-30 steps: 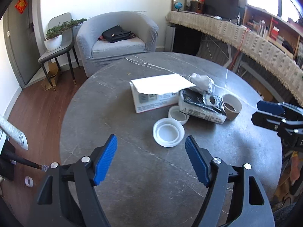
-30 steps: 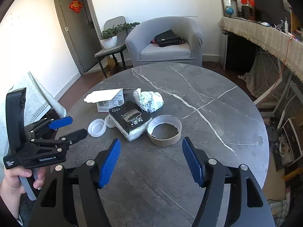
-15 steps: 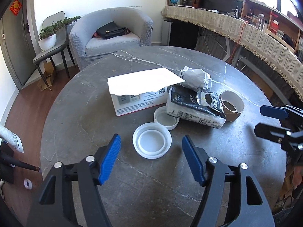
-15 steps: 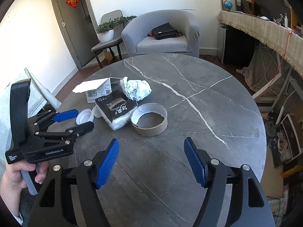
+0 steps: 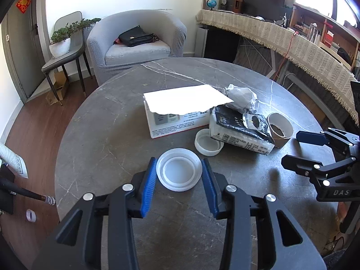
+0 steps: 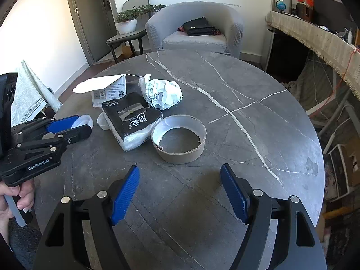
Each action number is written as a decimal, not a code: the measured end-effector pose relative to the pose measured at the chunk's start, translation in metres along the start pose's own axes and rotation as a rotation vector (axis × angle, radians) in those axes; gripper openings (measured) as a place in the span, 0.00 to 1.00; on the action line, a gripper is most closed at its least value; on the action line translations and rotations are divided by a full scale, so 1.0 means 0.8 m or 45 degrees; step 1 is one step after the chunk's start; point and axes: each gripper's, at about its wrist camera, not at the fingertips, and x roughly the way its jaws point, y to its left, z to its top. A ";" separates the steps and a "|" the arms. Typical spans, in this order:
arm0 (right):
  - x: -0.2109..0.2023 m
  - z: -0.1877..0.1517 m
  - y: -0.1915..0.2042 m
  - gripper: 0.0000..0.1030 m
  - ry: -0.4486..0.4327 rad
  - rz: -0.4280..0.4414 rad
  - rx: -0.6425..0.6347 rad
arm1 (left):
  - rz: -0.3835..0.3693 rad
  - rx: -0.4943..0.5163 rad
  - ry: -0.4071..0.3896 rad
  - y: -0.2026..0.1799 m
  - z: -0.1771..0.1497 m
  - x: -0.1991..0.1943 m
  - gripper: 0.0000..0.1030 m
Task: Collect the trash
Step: 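Close the left tool on the white plastic lid while the right tool grasps the brown tape core, then carry both items to the bin and open the left tool to drop the lid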
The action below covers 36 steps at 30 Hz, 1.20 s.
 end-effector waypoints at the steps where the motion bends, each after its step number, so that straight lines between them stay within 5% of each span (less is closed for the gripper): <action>1: 0.001 0.001 0.001 0.73 -0.001 -0.005 -0.004 | -0.009 -0.005 -0.001 0.002 0.000 -0.002 0.41; 20: 0.022 0.024 0.008 0.70 -0.008 -0.103 0.005 | -0.117 -0.014 -0.032 0.007 -0.012 -0.041 0.41; 24: 0.022 0.030 0.009 0.49 -0.002 -0.120 0.019 | -0.119 -0.006 -0.034 0.009 -0.015 -0.047 0.41; 31: 0.000 0.039 0.016 0.49 -0.021 -0.186 0.038 | -0.116 -0.048 -0.057 0.032 -0.017 -0.065 0.41; 36: -0.016 0.046 0.038 0.49 -0.060 -0.127 0.034 | -0.091 -0.074 -0.104 0.053 -0.019 -0.087 0.41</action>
